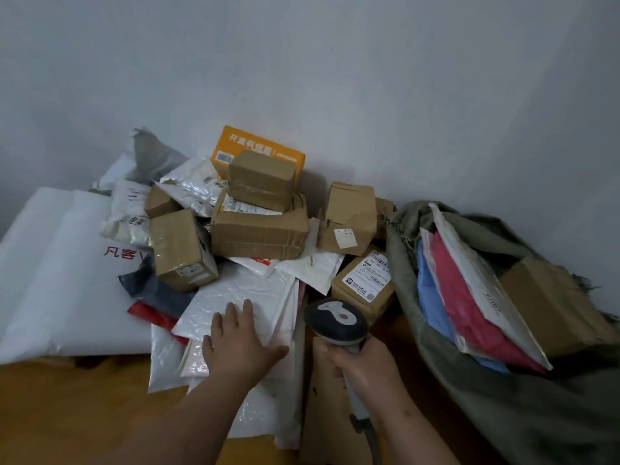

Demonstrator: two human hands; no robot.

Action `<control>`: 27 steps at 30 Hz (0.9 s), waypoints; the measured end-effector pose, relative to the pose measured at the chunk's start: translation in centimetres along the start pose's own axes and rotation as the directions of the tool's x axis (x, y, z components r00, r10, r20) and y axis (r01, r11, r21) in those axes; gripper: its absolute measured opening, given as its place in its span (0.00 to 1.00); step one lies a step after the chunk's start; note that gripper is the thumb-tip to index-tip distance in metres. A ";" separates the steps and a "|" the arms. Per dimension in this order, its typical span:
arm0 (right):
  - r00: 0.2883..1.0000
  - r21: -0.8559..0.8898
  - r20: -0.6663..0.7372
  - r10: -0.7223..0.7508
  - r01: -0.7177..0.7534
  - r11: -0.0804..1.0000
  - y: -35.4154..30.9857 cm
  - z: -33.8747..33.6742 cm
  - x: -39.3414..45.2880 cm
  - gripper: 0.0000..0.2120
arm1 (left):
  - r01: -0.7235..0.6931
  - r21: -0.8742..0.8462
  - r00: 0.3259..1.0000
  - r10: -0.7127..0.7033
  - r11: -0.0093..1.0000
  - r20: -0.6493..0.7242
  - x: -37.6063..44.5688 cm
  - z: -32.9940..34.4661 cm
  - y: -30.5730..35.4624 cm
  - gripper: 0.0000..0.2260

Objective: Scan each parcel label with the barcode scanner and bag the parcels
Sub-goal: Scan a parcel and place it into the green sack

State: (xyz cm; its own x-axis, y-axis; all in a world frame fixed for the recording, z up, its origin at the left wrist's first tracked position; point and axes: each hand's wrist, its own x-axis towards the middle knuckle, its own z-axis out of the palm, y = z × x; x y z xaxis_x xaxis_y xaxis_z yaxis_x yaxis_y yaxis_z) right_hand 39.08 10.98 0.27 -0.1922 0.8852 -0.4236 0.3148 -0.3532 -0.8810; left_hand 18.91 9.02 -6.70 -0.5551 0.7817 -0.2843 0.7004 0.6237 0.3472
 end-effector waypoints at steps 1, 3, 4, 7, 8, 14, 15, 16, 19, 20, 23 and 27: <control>1.000 0.003 -0.003 0.012 -0.012 1.000 0.0 0.0 0.2 0.09 | -0.005 0.021 1.000 0.005 1.000 0.013 0.4 0.1 0.0 0.52; 0.999 0.006 -0.009 0.044 -0.044 0.999 0.0 -0.3 0.8 0.08 | -0.014 0.069 1.000 0.013 0.998 0.013 0.9 0.1 0.1 0.49; 0.999 0.011 -0.012 0.053 -0.052 0.999 0.0 -0.5 1.1 0.08 | -0.017 0.080 1.000 0.016 0.997 0.006 1.0 0.0 0.2 0.47; 0.998 0.028 -0.032 0.058 -0.057 0.998 0.2 -0.3 2.1 0.08 | -0.056 0.075 0.997 0.059 0.996 -0.043 1.3 -0.8 0.4 0.33; 0.997 0.032 -0.043 0.060 -0.058 0.998 0.3 -0.2 2.4 0.08 | -0.076 0.069 0.995 0.080 0.995 -0.061 1.5 -1.2 0.5 0.30; 0.996 0.055 -0.080 0.044 -0.039 0.998 0.8 -0.2 3.9 0.08 | -0.094 0.069 0.995 0.095 0.993 -0.004 2.9 -5.1 3.1 0.25; 0.995 0.070 -0.092 0.034 -0.028 0.997 0.8 -0.1 4.1 0.09 | -0.099 0.083 0.995 0.101 0.992 -0.022 2.9 -6.1 3.6 0.25; 0.995 0.086 -0.099 0.026 -0.017 0.996 0.8 0.0 4.2 0.10 | -0.098 0.092 0.993 0.104 0.991 -0.061 2.8 -7.1 3.9 0.25; 0.994 0.112 -0.105 0.007 0.005 0.994 0.8 0.6 3.9 0.11 | -0.095 0.098 0.975 0.113 0.991 -0.191 1.9 -10.3 4.3 0.23; 0.993 0.117 -0.115 0.005 0.008 0.993 0.8 0.7 3.7 0.11 | -0.118 0.078 0.964 0.133 0.990 -0.229 1.6 -11.4 4.2 0.20; 0.988 0.129 -0.155 0.001 0.019 0.991 0.2 0.8 2.6 0.14 | -0.249 -0.104 0.934 0.210 0.963 -0.289 0.7 -14.3 3.7 0.11; 0.967 0.189 -0.254 -0.001 0.051 0.981 -0.8 1.0 0.9 0.16 | -0.157 -0.706 0.981 0.193 0.691 -0.029 -1.8 -17.5 2.6 0.12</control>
State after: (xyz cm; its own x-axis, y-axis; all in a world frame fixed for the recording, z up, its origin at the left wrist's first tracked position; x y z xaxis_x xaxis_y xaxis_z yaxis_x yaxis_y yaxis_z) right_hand 37.68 11.73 0.38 0.0497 0.9335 -0.3552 0.1236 -0.3586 -0.9253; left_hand 13.89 9.37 10.41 -0.4226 0.8871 -0.1858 0.2540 0.3127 0.9153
